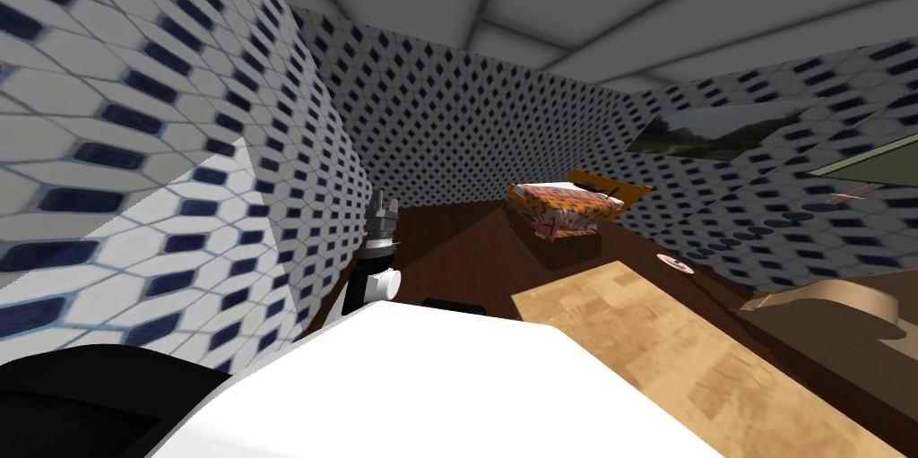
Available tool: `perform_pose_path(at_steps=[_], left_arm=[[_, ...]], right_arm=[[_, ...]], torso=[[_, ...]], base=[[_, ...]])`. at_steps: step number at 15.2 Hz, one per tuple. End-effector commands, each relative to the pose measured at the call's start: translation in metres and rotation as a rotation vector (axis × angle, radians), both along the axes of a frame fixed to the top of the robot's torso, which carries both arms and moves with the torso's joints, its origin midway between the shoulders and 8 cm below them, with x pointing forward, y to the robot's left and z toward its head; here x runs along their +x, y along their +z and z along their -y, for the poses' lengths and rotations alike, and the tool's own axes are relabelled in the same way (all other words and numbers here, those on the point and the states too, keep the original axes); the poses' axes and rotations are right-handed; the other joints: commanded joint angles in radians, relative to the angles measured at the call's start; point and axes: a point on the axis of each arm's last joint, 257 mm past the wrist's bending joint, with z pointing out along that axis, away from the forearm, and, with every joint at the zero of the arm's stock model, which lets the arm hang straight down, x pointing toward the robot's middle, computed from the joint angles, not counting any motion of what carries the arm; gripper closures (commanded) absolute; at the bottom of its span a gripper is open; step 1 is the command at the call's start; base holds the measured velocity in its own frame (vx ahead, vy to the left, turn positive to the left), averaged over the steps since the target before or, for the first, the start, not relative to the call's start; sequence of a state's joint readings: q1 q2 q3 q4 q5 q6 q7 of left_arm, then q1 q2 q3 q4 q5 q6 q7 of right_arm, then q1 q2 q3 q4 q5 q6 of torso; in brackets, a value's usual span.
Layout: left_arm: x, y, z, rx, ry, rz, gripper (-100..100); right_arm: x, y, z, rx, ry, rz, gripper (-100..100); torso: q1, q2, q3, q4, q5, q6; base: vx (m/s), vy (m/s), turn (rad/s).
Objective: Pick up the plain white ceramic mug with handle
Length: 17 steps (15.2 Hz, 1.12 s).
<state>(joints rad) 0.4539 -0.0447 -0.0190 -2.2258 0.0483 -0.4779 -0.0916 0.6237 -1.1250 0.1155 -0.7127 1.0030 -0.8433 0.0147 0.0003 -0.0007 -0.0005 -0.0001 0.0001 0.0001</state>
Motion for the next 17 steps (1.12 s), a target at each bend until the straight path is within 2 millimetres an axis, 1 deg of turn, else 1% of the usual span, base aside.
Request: perform_pose_path(at_steps=[1, 2, 5, 6, 9, 10, 11, 12, 16, 17], left_arm=[[0.000, 0.000, 0.000, 0.000, 0.000, 0.000, 0], [0.000, 0.000, 0.000, 0.000, 0.000, 0.000, 0], [0.000, 0.000, 0.000, 0.000, 0.000, 0.000, 0], [0.000, 0.000, 0.000, 0.000, 0.000, 0.000, 0], [0.000, 0.000, 0.000, 0.000, 0.000, 0.000, 0], [0.000, 0.000, 0.000, 0.000, 0.000, 0.000, 0], [0.000, 0.000, 0.000, 0.000, 0.000, 0.000, 0], [0.000, 0.000, 0.000, 0.000, 0.000, 0.000, 0], [0.000, 0.000, 0.000, 0.000, 0.000, 0.000, 0], [0.000, 0.000, 0.000, 0.000, 0.000, 0.000, 0]], right_arm=[[-0.020, -0.007, -0.005, 0.002, -0.029, 0.003, -100], [-0.020, -0.007, -0.005, 0.002, -0.029, 0.003, -100], [-0.053, -0.014, -0.013, 0.001, -0.080, 0.004, -100], [-0.053, -0.014, -0.013, 0.001, -0.081, 0.004, -100], [-0.087, -0.020, -0.021, -0.006, -0.133, 0.002, -100], [-0.087, -0.020, -0.021, -0.006, -0.133, 0.002, -100], [-0.081, -0.021, -0.020, -0.003, -0.124, 0.003, -100], [-0.082, -0.021, -0.020, -0.004, -0.124, 0.003, 100], [-0.083, -0.021, -0.020, -0.005, -0.126, 0.002, 100], [-0.075, -0.018, -0.019, -0.003, -0.116, 0.003, 100]], torso=[[0.000, 0.000, 0.000, 0.000, 0.000, 0.000], [0.000, 0.001, 0.000, 0.000, 0.000, 0.000], [0.000, 0.001, 0.001, 0.000, 0.000, 0.000], [0.000, 0.001, 0.001, 0.000, 0.000, 0.000], [0.000, 0.001, 0.001, 0.000, 0.000, 0.000], [0.000, 0.001, 0.001, 0.000, 0.000, 0.000], [0.000, 0.001, 0.001, 0.000, 0.000, 0.000], [0.000, 0.001, 0.001, 0.000, 0.000, 0.000], [0.000, 0.001, 0.001, 0.001, 0.000, 0.000], [0.000, 0.001, 0.001, 0.001, -0.001, 0.000]], base=[[-0.009, -0.021, 0.210], [-0.009, -0.021, 0.168], [-0.006, -0.018, 0.217], [-0.003, -0.021, 0.163], [-0.004, -0.019, 0.197], [-0.005, -0.021, 0.166], [-0.003, -0.014, 0.036], [-0.001, -0.006, 0.001], [0.000, 0.000, 0.000], [0.004, 0.004, -0.118]])
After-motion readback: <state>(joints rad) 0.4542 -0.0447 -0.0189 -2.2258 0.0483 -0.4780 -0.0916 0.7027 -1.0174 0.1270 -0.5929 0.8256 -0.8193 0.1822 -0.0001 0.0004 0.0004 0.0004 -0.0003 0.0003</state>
